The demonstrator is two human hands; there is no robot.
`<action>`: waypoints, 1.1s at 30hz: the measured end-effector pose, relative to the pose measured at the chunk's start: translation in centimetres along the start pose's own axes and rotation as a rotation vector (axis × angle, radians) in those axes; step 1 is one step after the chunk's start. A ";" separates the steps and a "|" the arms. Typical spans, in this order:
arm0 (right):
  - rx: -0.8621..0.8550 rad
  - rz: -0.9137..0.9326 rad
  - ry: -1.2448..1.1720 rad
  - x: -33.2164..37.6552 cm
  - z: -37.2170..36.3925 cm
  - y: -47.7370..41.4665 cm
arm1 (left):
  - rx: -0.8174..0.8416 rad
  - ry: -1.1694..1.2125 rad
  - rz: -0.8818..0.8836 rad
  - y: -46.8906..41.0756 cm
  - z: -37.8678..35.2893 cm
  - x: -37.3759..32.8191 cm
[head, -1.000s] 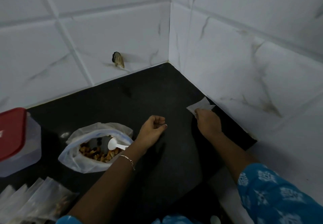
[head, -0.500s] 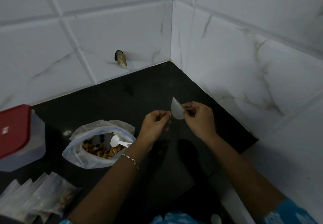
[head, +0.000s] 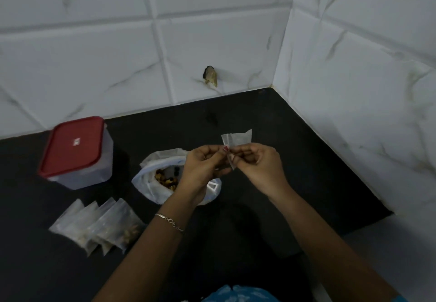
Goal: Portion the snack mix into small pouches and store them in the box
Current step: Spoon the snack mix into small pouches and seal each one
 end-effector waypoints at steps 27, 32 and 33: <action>0.301 0.084 0.030 5.4 -14.1 3.9 | -0.478 -0.277 -0.208 3.5 15.7 -3.2; 0.299 0.172 0.065 5.9 -15.0 5.0 | -0.513 -0.387 -0.251 4.3 16.5 -3.8; 0.294 0.211 0.093 6.1 -15.0 5.2 | -0.519 -0.415 -0.255 4.4 16.8 -3.9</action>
Point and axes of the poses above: each hand's wrist, its own y-axis away from the middle knuckle, its own z-axis out of the back of the hand, x = y × z, the point moved 7 cm from there along -y, towards the middle knuckle, and after that the axes turned 15 degrees about -x, right-handed, at the moved point
